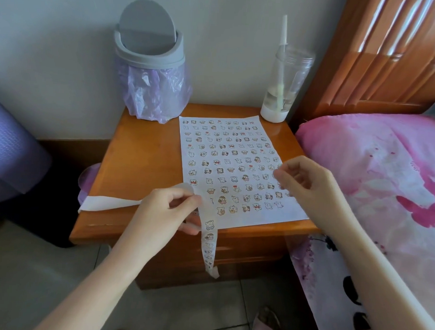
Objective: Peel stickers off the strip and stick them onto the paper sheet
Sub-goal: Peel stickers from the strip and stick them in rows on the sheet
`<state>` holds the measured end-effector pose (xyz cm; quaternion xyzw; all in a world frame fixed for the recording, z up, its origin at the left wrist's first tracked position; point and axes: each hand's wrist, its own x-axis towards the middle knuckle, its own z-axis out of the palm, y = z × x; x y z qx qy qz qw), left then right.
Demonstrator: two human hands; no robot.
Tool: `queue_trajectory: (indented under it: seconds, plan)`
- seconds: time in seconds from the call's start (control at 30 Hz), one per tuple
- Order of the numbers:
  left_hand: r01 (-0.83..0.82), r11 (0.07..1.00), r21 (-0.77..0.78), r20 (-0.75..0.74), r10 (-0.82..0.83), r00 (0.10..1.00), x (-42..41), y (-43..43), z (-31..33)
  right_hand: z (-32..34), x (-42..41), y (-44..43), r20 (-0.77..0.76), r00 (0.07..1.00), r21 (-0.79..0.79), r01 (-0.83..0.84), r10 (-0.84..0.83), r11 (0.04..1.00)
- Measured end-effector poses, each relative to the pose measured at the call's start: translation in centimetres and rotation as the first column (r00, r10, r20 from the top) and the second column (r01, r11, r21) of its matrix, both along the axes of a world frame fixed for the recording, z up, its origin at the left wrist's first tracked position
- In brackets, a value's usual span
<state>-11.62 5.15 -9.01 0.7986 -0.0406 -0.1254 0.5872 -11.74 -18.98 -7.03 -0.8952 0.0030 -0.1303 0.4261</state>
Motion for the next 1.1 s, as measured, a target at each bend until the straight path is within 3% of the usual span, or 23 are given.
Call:
queue_trajectory:
  seconds: [0.2, 0.47, 0.57, 0.7, 1.1]
  plan:
    - [-0.079, 0.983, -0.166, -0.016, 0.077, 0.997, -0.2, 0.1, 0.7, -0.2, -1.6, 4.8, -0.082, 0.94, 0.08, -0.325, 0.331, 0.942]
    - [-0.114, 0.964, -0.242, -0.011, 0.114, 0.993, -0.4, -0.3, 1.0, -0.8, -1.9, 6.4, -0.05, 0.935, 0.364, -0.31, 0.35, 0.879]
    - [-0.072, 0.951, -0.299, -0.049, 0.06, 0.997, -0.6, -0.6, 1.3, -0.8, -1.9, 6.2, -0.035, 0.941, 0.366, -0.301, 0.336, 0.881]
    - [-0.023, 0.971, -0.239, -0.005, 0.022, 1.0, -0.7, -0.8, 1.2, -1.0, -2.0, 6.2, -0.024, 0.95, 0.329, -0.287, 0.312, 0.9]
    - [-0.05, 0.979, -0.196, 0.041, 0.059, 0.997, -0.7, -0.7, 0.9, -1.1, -2.2, 6.6, 0.03, 0.953, 0.125, -0.303, 0.301, 0.945]
